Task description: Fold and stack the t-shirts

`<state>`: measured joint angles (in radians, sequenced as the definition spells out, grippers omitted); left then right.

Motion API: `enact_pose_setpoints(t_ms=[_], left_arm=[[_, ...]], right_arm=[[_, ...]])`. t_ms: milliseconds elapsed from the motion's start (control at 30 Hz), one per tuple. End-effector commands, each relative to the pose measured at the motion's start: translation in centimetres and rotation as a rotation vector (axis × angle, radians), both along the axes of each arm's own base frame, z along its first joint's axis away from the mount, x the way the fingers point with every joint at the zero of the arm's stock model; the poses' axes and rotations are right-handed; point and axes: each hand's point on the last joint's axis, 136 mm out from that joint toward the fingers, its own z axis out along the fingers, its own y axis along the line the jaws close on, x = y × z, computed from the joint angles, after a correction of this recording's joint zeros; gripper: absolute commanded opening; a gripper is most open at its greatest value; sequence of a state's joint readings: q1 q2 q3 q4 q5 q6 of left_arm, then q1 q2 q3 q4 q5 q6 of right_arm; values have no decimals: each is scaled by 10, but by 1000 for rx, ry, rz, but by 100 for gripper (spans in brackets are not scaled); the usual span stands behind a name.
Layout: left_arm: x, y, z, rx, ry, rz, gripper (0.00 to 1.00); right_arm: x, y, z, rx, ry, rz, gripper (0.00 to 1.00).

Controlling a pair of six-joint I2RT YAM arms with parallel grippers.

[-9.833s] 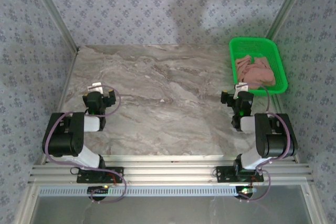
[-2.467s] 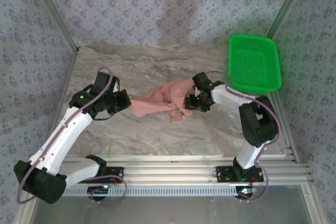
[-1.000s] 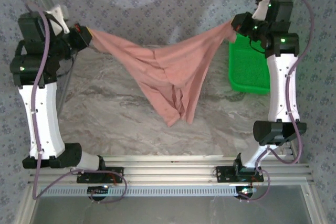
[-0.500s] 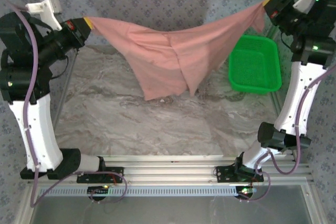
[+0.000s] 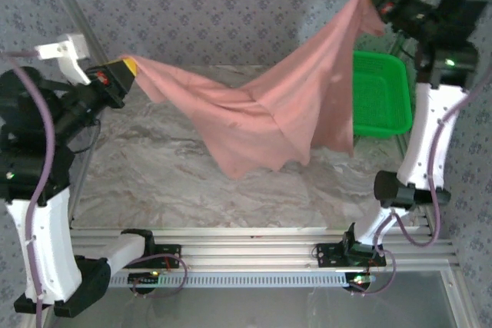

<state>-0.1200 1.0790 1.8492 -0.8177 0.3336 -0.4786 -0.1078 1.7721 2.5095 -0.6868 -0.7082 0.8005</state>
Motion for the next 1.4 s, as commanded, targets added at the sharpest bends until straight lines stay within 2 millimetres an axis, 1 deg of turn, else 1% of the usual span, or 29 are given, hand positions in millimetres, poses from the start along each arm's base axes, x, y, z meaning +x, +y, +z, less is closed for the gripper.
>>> enact_pose_setpoints(t_ms=[0, 67, 100, 133, 200, 267, 300, 333, 367, 400, 433, 500, 600, 667, 733, 767, 833, 867, 900, 933, 967, 1033, 1067, 1100, 1133, 1233, 1300, 1367], left_arm=[[39, 24, -75, 92, 161, 158, 0], [48, 42, -118, 123, 246, 250, 0], [51, 49, -134, 136, 276, 281, 0], [52, 61, -153, 158, 312, 331, 0], [54, 83, -185, 226, 372, 423, 0], [52, 102, -204, 283, 418, 502, 0], [52, 107, -209, 302, 424, 520, 0], [52, 111, -212, 319, 427, 536, 0], [53, 115, -214, 330, 432, 551, 0], [53, 118, -214, 335, 436, 565, 0], [54, 121, -214, 337, 436, 579, 0], [55, 125, -218, 335, 444, 596, 0], [56, 123, -226, 320, 459, 590, 0], [56, 117, -231, 291, 460, 565, 0], [56, 112, -233, 267, 461, 542, 0], [57, 108, -232, 255, 455, 522, 0], [57, 100, -229, 233, 444, 482, 0], [58, 96, -227, 223, 436, 465, 0], [58, 92, -225, 215, 431, 448, 0], [59, 89, -222, 208, 423, 430, 0], [58, 85, -219, 203, 417, 416, 0], [57, 83, -214, 202, 408, 407, 0], [56, 82, -212, 202, 403, 406, 0], [55, 82, -209, 204, 398, 405, 0], [53, 82, -206, 207, 393, 403, 0], [49, 81, -198, 208, 378, 398, 0], [45, 80, -194, 206, 368, 394, 0], [42, 81, -189, 206, 356, 395, 0]], right_arm=[[62, 37, -99, -108, 217, 46, 0], [91, 61, -150, -153, 327, 68, 0], [101, 74, -169, -191, 347, 79, 0], [116, 88, -194, -226, 370, 89, 0], [141, 111, -231, -235, 403, 86, 1], [159, 128, -253, -246, 391, 75, 22], [164, 132, -260, -254, 387, 67, 34], [165, 137, -263, -233, 399, 63, 54], [161, 141, -260, -232, 393, 78, 63], [153, 145, -254, -241, 393, 96, 66], [140, 147, -248, -283, 383, 114, 69], [107, 153, -247, -359, 408, 165, 72], [31, 150, -272, -556, 513, 236, 75], [-29, 154, -310, -644, 621, 314, 75], [-82, 152, -356, -720, 742, 334, 75], [-105, 155, -376, -714, 790, 346, 75], [-140, 169, -413, -663, 867, 375, 75], [-151, 175, -430, -641, 893, 370, 75], [-157, 179, -442, -628, 912, 361, 74], [-158, 185, -449, -608, 923, 355, 74], [-164, 191, -465, -597, 954, 365, 73], [-164, 209, -476, -576, 972, 372, 73], [-167, 217, -483, -576, 999, 384, 72], [-172, 221, -493, -587, 1031, 392, 72], [-169, 232, -490, -593, 1029, 398, 71], [-179, 239, -505, -644, 1081, 396, 71], [-180, 242, -516, -661, 1106, 390, 71], [-180, 241, -527, -708, 1131, 377, 70]])
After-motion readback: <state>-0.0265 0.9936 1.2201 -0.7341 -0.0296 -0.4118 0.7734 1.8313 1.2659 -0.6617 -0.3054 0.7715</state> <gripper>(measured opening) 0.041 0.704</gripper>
